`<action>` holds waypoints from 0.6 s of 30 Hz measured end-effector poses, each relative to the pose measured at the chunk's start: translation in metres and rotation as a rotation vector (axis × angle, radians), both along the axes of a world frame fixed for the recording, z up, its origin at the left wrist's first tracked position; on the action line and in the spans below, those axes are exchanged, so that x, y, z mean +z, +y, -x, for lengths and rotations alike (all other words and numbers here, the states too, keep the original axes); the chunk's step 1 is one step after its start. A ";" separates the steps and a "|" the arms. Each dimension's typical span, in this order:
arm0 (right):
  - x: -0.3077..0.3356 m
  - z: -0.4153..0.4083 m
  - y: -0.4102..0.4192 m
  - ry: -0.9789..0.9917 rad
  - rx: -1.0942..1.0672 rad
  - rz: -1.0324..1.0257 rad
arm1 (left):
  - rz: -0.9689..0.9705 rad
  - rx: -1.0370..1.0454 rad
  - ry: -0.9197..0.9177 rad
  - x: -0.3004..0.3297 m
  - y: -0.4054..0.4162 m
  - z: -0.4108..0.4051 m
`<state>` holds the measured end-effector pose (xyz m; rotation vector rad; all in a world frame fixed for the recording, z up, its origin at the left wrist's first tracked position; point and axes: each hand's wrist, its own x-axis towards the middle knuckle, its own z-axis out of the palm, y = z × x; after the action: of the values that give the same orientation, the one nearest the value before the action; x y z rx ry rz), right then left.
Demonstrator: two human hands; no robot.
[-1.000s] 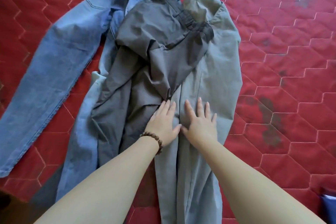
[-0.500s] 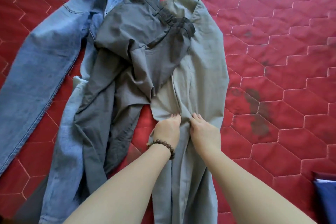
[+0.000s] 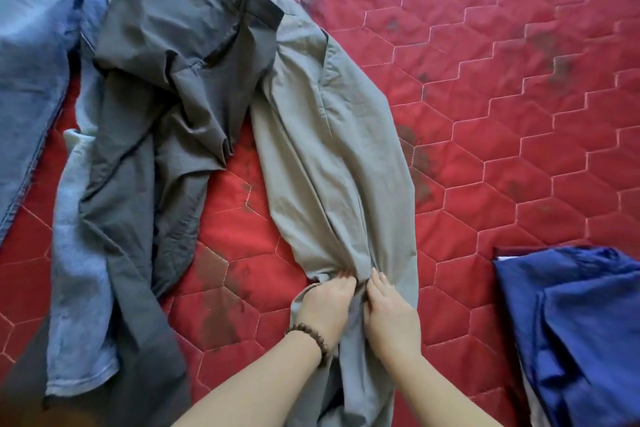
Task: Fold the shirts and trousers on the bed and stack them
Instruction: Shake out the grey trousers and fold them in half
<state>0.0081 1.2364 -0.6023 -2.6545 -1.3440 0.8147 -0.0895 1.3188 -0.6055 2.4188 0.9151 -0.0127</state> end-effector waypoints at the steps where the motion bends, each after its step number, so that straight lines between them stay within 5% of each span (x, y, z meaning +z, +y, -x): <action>1: 0.003 -0.004 0.005 -0.010 -0.026 -0.040 | 0.033 0.040 -0.105 0.000 0.004 0.003; 8: 0.003 -0.058 0.130 -0.184 -0.069 -0.265 | -0.106 0.545 -0.009 -0.001 0.127 -0.020; 13: -0.028 -0.096 0.227 -0.179 0.028 -0.076 | -0.016 0.571 0.059 -0.037 0.212 -0.047; 18: -0.054 -0.098 0.251 -0.239 0.010 -0.008 | -0.102 0.563 -0.012 -0.055 0.215 -0.072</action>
<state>0.1056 1.4875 -0.6566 -2.8134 -1.4056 0.5027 -0.0174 1.5336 -0.6605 2.1621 1.5888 0.2591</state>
